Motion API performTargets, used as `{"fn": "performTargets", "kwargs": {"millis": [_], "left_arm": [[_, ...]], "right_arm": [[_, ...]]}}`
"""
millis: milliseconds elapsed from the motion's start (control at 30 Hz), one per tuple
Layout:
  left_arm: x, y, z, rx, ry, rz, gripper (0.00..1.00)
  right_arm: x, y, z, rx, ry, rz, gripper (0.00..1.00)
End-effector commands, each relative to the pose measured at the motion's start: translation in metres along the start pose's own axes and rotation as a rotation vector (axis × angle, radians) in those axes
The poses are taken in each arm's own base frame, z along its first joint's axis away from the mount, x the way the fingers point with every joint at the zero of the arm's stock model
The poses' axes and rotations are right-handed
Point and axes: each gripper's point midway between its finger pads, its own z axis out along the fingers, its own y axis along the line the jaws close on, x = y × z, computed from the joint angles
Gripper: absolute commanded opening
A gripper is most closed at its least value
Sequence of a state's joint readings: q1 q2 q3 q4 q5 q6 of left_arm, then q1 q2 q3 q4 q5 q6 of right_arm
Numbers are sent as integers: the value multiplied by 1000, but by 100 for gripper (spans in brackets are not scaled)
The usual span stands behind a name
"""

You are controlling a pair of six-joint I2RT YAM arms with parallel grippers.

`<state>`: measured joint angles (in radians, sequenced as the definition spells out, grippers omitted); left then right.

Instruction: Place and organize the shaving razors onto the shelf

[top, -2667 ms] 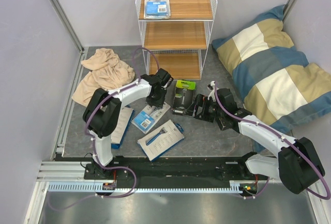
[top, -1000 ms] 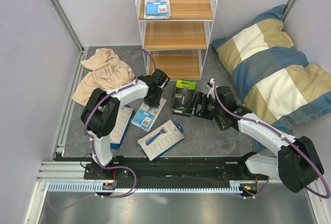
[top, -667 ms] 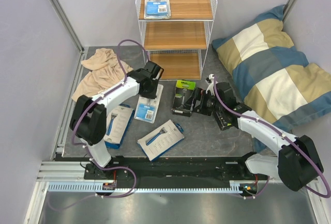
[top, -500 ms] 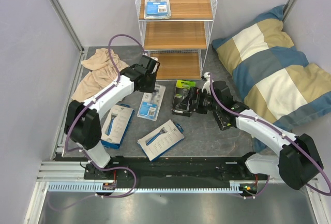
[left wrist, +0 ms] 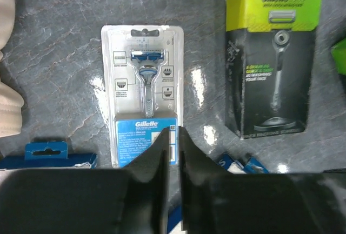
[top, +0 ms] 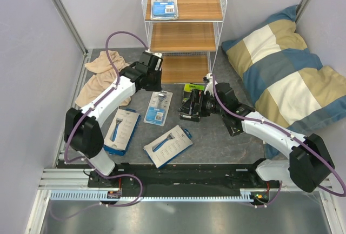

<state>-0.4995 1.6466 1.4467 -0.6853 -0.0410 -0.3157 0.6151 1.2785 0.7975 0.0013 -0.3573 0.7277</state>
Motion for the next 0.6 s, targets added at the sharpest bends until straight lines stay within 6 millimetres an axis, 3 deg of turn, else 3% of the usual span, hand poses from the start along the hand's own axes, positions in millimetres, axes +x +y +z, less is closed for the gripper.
{"fn": "performTargets", "kwargs": {"millis": [0, 100, 233, 567], "left_arm": [[27, 7, 30, -25, 85, -25, 46], [36, 10, 44, -37, 107, -31, 63], [41, 13, 59, -52, 128, -22, 66], [55, 25, 92, -99, 166, 20, 50]], "right_arm": [[-16, 12, -1, -28, -53, -43, 98], [-13, 10, -1, -25, -46, -41, 98], [-10, 8, -2, -20, -42, -38, 98], [-5, 3, -1, -12, -30, -26, 98]]}}
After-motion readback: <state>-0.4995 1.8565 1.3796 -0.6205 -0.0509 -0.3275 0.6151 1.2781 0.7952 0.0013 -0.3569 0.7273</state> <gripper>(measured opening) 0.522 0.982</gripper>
